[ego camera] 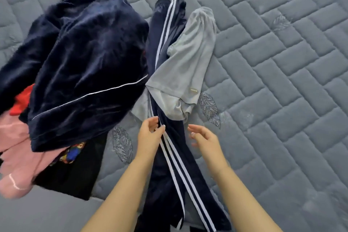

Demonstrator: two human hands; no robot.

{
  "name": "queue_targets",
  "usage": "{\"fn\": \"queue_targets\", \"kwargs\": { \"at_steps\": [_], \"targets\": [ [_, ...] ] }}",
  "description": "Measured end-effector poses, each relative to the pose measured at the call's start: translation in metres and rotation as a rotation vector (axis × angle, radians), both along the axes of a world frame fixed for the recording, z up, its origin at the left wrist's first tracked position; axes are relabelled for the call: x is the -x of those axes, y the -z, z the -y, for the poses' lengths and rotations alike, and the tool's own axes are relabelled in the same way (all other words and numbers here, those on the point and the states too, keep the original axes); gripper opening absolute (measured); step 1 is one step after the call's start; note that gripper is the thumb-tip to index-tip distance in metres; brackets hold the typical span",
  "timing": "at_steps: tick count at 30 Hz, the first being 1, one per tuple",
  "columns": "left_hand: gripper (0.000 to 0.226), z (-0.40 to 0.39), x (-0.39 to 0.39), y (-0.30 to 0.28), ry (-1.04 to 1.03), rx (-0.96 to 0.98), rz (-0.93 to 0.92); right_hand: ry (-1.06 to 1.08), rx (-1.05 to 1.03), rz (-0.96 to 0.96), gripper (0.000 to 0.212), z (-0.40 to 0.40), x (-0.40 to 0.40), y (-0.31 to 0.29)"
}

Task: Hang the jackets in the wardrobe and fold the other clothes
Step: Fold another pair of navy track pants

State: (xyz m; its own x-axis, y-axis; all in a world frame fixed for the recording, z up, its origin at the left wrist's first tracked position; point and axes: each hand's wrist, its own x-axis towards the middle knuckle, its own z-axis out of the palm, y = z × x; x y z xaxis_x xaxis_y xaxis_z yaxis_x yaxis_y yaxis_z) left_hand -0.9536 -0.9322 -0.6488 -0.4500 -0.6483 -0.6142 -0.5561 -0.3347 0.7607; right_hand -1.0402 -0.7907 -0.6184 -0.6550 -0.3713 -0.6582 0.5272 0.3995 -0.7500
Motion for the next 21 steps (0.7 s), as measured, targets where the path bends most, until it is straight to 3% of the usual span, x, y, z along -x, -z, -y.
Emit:
{"fn": "queue_targets", "kwargs": {
  "at_steps": [5,8,11,14,17,21],
  "targets": [
    [0.074,0.029,0.045,0.057,0.102,0.160,0.132,0.016,-0.209,-0.064,0.032,0.005,0.019,0.044],
    [0.083,0.032,0.053,0.073,0.208,0.311,0.245,-0.030,-0.272,-0.179,0.039,0.019,0.036,0.056],
    [0.055,0.038,0.047,0.074,0.251,0.227,0.108,-0.171,-0.228,-0.415,0.055,0.047,0.056,0.058],
    [0.028,0.042,0.027,0.058,0.102,-0.061,-0.136,-0.638,-0.304,-0.818,0.067,0.090,0.075,0.061],
    [0.026,0.045,0.005,0.043,-0.025,-0.211,-0.240,-1.032,-0.448,-0.985,0.062,0.122,0.091,0.068],
    [0.024,0.053,-0.009,0.019,-0.165,-0.265,-0.260,-0.974,-0.354,-1.007,0.034,0.121,0.112,0.068]
  ]
}}
